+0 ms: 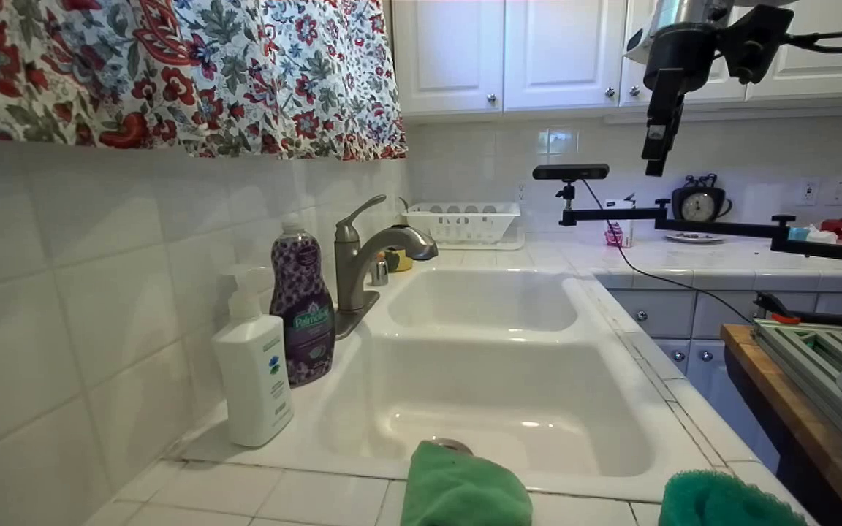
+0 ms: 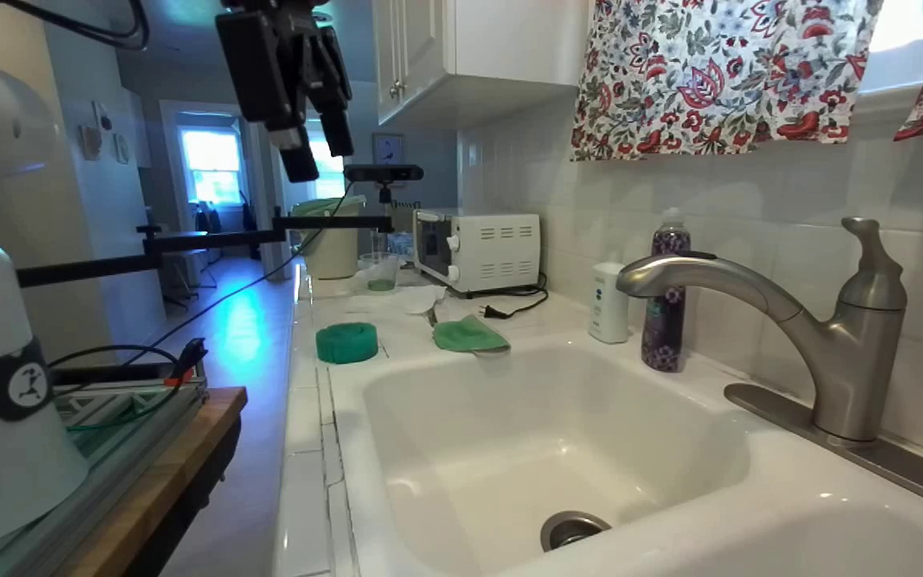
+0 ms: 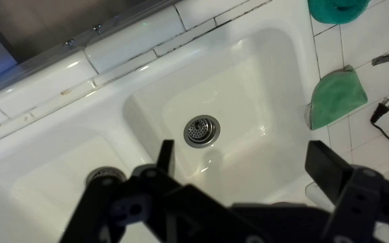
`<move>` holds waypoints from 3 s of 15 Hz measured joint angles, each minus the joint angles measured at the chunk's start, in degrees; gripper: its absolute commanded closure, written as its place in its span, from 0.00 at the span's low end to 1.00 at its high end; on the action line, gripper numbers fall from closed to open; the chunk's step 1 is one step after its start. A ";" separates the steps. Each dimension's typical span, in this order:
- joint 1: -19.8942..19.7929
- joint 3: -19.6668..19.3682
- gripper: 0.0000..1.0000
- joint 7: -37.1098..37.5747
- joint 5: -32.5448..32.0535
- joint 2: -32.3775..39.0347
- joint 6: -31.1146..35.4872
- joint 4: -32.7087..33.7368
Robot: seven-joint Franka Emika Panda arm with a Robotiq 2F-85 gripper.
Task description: Slightly open the left curtain
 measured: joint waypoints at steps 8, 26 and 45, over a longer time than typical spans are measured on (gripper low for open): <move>0.49 1.23 0.00 -0.94 -0.03 2.18 3.73 3.42; 8.67 2.85 0.00 -14.73 -0.10 40.06 27.41 45.22; 8.63 5.46 0.00 -21.17 1.20 51.80 35.53 64.26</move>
